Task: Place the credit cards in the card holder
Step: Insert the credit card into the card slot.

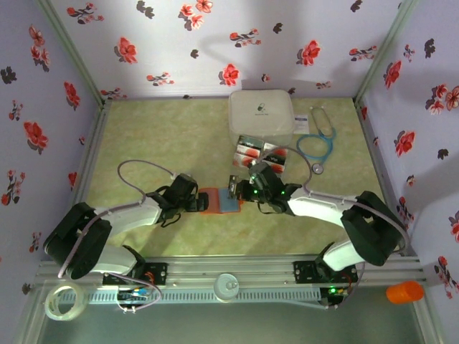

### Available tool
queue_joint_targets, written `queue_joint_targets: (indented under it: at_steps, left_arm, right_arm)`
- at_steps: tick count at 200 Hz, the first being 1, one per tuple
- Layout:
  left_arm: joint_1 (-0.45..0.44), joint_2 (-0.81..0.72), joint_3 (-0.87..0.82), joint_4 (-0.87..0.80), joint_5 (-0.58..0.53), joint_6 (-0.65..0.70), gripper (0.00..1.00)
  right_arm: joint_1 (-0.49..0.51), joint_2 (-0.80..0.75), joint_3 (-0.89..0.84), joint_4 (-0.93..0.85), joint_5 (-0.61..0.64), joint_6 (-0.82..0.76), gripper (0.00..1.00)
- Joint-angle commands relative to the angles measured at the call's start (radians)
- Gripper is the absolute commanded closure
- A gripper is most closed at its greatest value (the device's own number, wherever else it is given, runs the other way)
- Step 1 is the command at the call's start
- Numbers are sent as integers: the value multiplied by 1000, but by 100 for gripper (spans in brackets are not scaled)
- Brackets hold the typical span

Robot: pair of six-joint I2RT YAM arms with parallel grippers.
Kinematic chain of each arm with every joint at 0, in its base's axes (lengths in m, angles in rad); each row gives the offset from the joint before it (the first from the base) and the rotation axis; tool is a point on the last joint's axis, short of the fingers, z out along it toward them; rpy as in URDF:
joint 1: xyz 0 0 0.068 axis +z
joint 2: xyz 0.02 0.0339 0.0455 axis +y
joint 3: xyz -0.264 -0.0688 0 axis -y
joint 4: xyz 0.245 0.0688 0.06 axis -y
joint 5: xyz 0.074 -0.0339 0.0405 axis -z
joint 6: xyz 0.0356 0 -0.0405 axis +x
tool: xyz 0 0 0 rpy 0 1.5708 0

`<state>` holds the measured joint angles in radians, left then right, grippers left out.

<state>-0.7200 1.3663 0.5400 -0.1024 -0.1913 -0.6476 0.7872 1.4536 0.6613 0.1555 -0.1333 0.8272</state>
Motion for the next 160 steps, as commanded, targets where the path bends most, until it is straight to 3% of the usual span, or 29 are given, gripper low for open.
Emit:
queue_joint_targets:
  at_steps: [1,160]
  left_arm:
    - [-6,21,9,-96,-28,-3,0]
    - [-5,43,32,-118,-46,-16,0]
  right_arm:
    - [-3,5,-48,230,-22,125,100]
    - [4,181,-140,502,-129,170,100]
